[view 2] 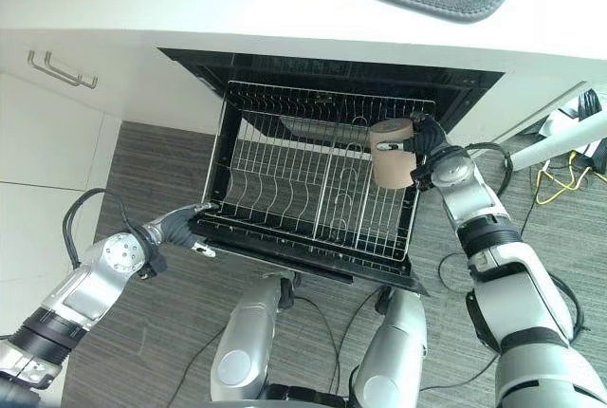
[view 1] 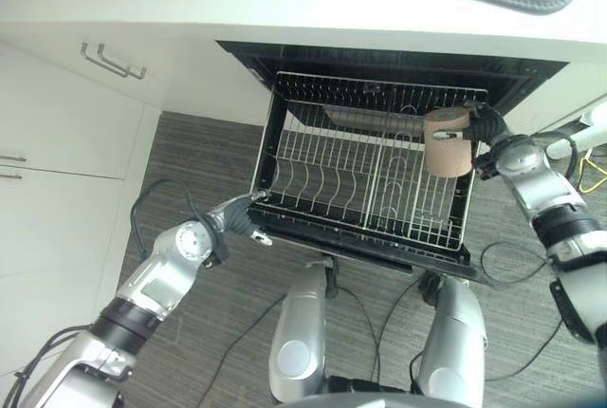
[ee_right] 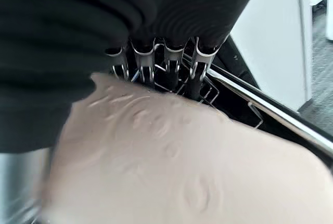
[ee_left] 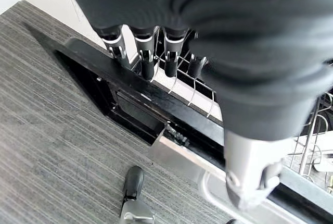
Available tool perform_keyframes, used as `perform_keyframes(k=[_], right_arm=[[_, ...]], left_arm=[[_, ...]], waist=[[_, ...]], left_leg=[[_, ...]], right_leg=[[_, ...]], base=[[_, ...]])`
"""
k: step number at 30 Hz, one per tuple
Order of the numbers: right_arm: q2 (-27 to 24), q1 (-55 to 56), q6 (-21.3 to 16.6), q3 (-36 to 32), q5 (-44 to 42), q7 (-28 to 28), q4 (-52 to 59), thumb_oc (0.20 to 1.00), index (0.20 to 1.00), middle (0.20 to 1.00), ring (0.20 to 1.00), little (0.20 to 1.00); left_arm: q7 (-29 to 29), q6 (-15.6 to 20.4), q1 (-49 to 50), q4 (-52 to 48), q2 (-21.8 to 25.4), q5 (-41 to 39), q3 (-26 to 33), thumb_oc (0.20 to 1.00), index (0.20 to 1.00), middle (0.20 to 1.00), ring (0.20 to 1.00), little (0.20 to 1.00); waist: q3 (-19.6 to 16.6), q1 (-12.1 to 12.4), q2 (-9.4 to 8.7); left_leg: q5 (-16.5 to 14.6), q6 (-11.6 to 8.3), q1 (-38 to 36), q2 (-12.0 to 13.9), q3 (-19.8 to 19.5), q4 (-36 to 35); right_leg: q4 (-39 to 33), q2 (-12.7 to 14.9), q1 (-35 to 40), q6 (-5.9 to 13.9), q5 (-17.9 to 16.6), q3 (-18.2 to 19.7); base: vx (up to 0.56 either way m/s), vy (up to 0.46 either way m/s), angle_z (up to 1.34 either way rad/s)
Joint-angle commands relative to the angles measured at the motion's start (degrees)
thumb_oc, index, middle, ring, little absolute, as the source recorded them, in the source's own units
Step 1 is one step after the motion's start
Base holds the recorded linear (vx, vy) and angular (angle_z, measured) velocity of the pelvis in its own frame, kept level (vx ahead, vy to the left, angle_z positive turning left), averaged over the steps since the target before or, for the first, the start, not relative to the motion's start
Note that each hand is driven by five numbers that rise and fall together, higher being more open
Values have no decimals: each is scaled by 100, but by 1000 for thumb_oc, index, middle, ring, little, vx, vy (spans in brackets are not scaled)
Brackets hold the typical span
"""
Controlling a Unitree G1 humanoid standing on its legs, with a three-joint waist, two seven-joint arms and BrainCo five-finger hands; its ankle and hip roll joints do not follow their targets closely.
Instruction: Place the dishes in the dishwasher.
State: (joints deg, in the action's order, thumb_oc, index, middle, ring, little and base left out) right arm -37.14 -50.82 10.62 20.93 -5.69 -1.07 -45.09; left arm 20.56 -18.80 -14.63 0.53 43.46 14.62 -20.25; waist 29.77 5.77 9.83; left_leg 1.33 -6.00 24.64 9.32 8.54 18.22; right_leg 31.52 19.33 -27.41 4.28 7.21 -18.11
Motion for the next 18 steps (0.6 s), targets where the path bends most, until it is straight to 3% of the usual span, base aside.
perform_keyframes(k=[1, 6, 13, 18], right_arm=[[-130, 423, 731, -91, 33, -492, -700, 1000, 1000, 1000, 1000, 1000], [-269, 416, 978, -231, -124, -963, -136, 1000, 1000, 1000, 1000, 1000], [-473, 1152, 1206, -1209, -669, -1478, 1619, 1000, 1000, 1000, 1000, 1000], [-445, 2372, 1305, -2134, -976, -1602, 3186, 1000, 1000, 1000, 1000, 1000]], left_arm=[[315, -294, 599, 153, 546, -100, -137, 1000, 1000, 1000, 1000, 1000], [333, -388, 721, -5, 556, -142, -76, 1000, 1000, 1000, 1000, 1000], [34, -535, 1305, -339, 460, -151, 177, 1000, 1000, 1000, 1000, 1000], [-679, -291, 1755, -689, 266, -583, 662, 1000, 1000, 1000, 1000, 1000]], waist=[[2, 264, -60], [2, 203, -73], [2, -16, -174], [2, -256, -246]], left_leg=[[-549, 110, 148, 187, -132, 229], [-526, 115, 116, 200, -88, 175], [-557, 136, 83, 255, -2, 166], [-610, 147, 78, 316, 116, 247]], right_leg=[[-11, 201, 61, 143, 399, -23], [-35, 162, 67, 159, 388, 9], [-11, 64, 25, 185, 418, 168], [41, 21, -13, 184, 446, 311]], base=[[1, 6, 5], [1, 1, 1], [13, 23, -7], [22, 48, -16]])
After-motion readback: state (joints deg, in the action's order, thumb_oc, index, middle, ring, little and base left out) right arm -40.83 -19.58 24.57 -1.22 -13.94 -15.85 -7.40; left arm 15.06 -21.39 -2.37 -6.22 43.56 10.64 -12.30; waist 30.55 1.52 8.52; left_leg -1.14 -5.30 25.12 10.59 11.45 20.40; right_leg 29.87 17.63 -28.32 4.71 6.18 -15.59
